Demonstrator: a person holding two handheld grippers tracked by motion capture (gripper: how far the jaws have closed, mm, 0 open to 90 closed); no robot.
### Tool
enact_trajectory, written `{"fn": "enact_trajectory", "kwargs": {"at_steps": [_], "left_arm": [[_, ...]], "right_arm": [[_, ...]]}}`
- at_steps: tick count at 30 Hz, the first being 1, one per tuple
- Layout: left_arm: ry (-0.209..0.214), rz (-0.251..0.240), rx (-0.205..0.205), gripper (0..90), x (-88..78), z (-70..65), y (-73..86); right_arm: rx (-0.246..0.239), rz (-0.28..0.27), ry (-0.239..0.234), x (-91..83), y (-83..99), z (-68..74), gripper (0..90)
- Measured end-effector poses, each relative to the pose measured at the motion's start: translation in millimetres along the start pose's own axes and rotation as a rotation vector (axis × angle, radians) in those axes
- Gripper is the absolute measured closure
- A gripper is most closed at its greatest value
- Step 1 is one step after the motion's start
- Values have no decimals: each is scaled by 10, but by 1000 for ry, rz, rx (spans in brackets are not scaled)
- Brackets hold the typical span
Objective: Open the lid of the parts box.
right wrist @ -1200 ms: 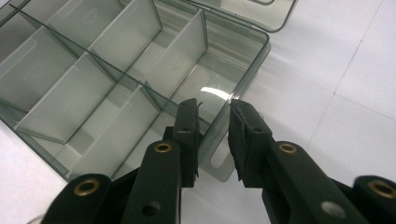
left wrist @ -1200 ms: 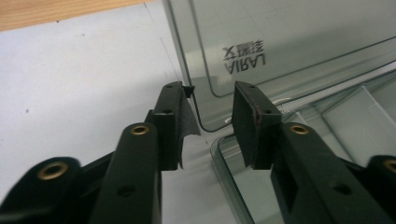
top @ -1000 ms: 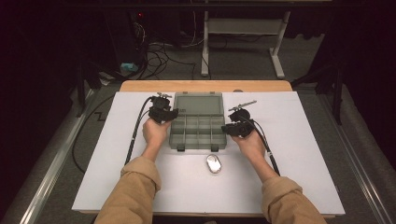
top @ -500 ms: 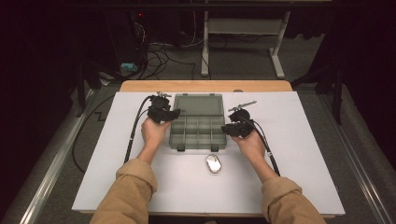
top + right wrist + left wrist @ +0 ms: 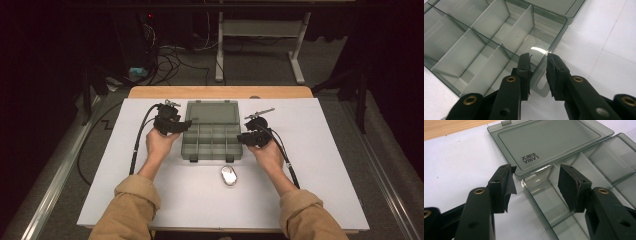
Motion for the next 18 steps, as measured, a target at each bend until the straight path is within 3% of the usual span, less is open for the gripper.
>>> {"fn": "enact_trajectory", "kwargs": {"at_steps": [3,10,18], "left_arm": [[19,-10,-3,454,-51,1,22],[46,-32,-12,449,-138,25,158],[59,-55,-21,457,-246,76,321]], "right_arm": [[-4,-3,-23,-3,-3,2,668],[-29,-21,-38,-94,17,48,604],[-65,-70,-49,-260,69,79,591]]}}
Point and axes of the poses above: each handheld gripper's, and its own axes: x roughly forward along the jaws, y roughly out of its underside, z roughly to its left, the point moved 2 cm from there along x, roughly forward along the jaws, and after that the axes turned 7 degrees about -y, right-handed, at the moved point
